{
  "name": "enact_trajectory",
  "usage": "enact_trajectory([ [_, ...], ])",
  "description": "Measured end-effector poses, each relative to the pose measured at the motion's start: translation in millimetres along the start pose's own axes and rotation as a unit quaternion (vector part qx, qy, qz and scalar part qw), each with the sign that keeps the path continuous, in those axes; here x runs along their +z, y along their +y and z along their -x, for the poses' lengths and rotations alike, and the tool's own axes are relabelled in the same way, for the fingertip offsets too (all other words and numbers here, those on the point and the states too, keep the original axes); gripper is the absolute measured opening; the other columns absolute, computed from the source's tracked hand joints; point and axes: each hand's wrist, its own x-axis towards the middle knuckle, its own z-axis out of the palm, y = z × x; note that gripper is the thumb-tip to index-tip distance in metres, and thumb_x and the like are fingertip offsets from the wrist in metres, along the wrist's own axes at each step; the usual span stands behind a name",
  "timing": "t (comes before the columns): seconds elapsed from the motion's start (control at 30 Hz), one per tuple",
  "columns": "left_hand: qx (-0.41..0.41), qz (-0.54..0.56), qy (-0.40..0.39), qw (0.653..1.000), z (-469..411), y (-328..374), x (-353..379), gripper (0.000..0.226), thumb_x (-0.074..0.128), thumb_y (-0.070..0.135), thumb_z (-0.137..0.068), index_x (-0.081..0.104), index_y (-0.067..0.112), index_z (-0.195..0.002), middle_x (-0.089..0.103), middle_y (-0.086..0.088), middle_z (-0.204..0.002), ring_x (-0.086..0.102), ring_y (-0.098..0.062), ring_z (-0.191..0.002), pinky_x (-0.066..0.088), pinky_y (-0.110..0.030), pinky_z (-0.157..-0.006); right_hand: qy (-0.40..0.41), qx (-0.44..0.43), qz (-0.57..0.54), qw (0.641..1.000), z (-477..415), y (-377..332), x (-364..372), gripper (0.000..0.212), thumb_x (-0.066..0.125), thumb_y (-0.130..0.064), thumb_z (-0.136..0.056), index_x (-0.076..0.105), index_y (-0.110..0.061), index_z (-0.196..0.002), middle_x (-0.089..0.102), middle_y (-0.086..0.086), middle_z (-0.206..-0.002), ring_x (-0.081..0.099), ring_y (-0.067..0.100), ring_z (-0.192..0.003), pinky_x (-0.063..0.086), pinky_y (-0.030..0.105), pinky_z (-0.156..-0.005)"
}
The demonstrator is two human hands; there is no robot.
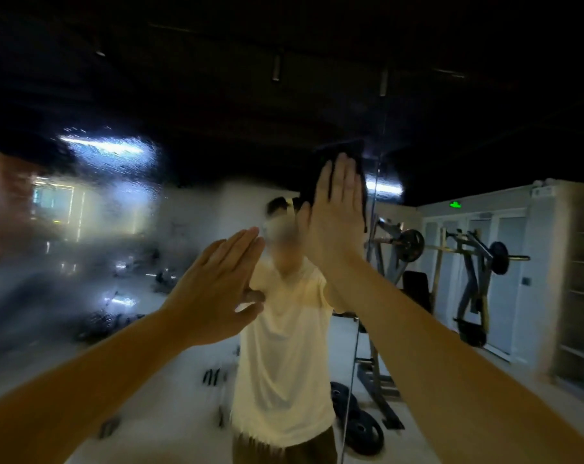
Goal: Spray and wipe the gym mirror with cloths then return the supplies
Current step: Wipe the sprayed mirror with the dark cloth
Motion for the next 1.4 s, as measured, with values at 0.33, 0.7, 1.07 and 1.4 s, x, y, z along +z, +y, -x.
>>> enact_trajectory([
  [0.33, -0.162, -0.005, -0.004, 0.987, 5.7, -23.4, -1.4, 0.085, 0.014, 0.055, -0.101, 0.021, -0.004, -0.162, 0.02, -0.026, -0.169, 0.014, -0.039, -0.159, 0.019, -0.055, -0.128, -0.029, -0.317, 0.011, 0.948, 33.2, -52.3, 16.5, 0.067, 0.031, -0.037, -0.105, 0.019, -0.003, -0.162, 0.016, 0.02, -0.17, 0.01, 0.034, -0.159, -0.004, 0.043, -0.129],
  [0.7, -0.178, -0.014, -0.011, 0.984, 8.3, -22.1, 5.6, 0.115, 0.027, 0.08, -0.089, 0.012, -0.009, -0.161, 0.01, -0.027, -0.17, 0.012, -0.04, -0.159, 0.02, -0.056, -0.128, -0.013, -0.031, 0.0, 0.999, 54.3, 36.2, 12.1, 0.071, 0.023, -0.037, -0.104, 0.007, 0.0, -0.163, 0.001, 0.022, -0.171, 0.0, 0.034, -0.159, 0.004, 0.047, -0.13],
  [1.07, -0.164, 0.031, 0.027, 0.986, 66.2, 26.8, 28.5, 0.068, 0.032, 0.024, -0.101, 0.02, 0.0, -0.163, 0.01, -0.017, -0.172, 0.004, -0.033, -0.161, 0.007, -0.052, -0.13, -0.095, -0.307, -0.067, 0.945, 174.5, -10.7, 43.3, 0.069, 0.036, -0.035, -0.101, 0.026, -0.004, -0.161, 0.015, 0.02, -0.17, 0.007, 0.036, -0.159, -0.001, 0.048, -0.13],
  [1.4, -0.202, 0.04, -0.068, 0.976, 88.8, 40.7, 38.2, 0.108, 0.072, 0.036, -0.091, -0.002, 0.012, -0.166, -0.002, -0.013, -0.174, -0.001, -0.03, -0.161, 0.016, -0.057, -0.129, -0.058, -0.388, -0.027, 0.92, 155.8, 32.7, 36.4, 0.059, 0.028, -0.03, -0.109, 0.023, -0.004, -0.162, 0.021, 0.022, -0.168, 0.015, 0.038, -0.157, 0.006, 0.05, -0.128],
])
